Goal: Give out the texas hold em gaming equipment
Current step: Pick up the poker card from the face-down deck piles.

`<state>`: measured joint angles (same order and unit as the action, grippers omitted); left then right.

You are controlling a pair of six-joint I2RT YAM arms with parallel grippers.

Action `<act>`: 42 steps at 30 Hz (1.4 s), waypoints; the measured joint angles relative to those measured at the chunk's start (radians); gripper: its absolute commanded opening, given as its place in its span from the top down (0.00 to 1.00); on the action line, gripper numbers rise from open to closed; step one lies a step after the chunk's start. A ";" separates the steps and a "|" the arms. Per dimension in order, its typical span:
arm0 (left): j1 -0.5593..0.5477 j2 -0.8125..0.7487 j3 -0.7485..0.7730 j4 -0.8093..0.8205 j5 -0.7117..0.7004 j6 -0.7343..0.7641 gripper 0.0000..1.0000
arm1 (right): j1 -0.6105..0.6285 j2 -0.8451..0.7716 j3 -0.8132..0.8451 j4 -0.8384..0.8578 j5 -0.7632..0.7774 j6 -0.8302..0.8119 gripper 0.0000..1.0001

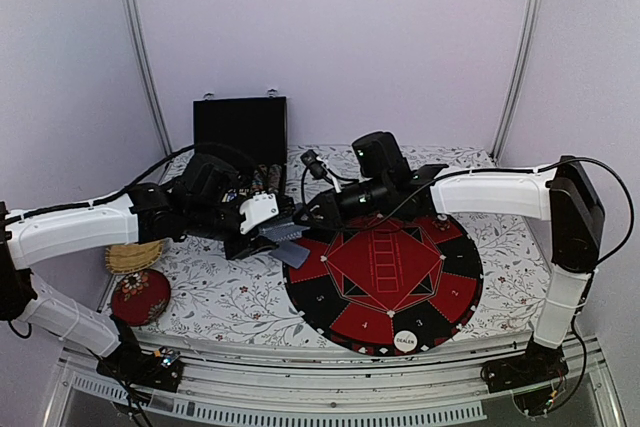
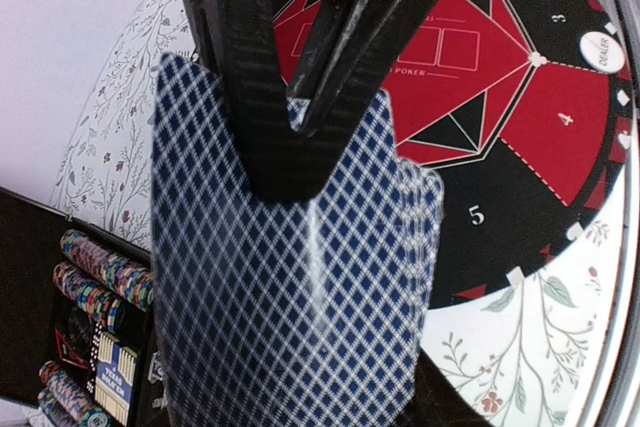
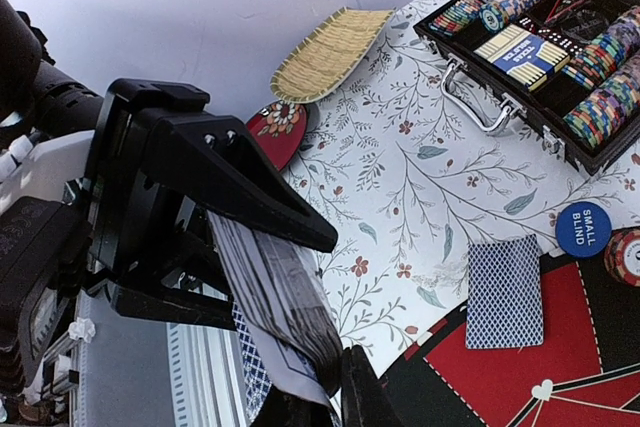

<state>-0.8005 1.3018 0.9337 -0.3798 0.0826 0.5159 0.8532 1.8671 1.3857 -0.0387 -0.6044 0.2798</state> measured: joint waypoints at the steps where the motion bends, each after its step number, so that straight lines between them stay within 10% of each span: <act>1: 0.000 0.000 0.000 0.000 0.000 0.000 0.52 | 0.000 0.000 0.000 -0.001 0.000 -0.003 0.89; 15: -0.001 0.000 0.000 -0.009 -0.008 0.001 0.52 | -0.003 0.000 0.000 -0.017 -0.007 0.008 0.77; 23: -0.001 0.000 0.000 -0.022 -0.014 0.004 0.52 | -0.003 0.000 0.002 -0.045 0.000 0.003 0.96; 42: -0.001 0.000 -0.001 -0.034 -0.025 0.004 0.52 | -0.003 -0.109 -0.004 -0.152 0.054 -0.016 0.98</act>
<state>-0.8013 1.3018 0.9329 -0.4141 0.0574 0.5201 0.8497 1.7576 1.3819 -0.1909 -0.5507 0.2634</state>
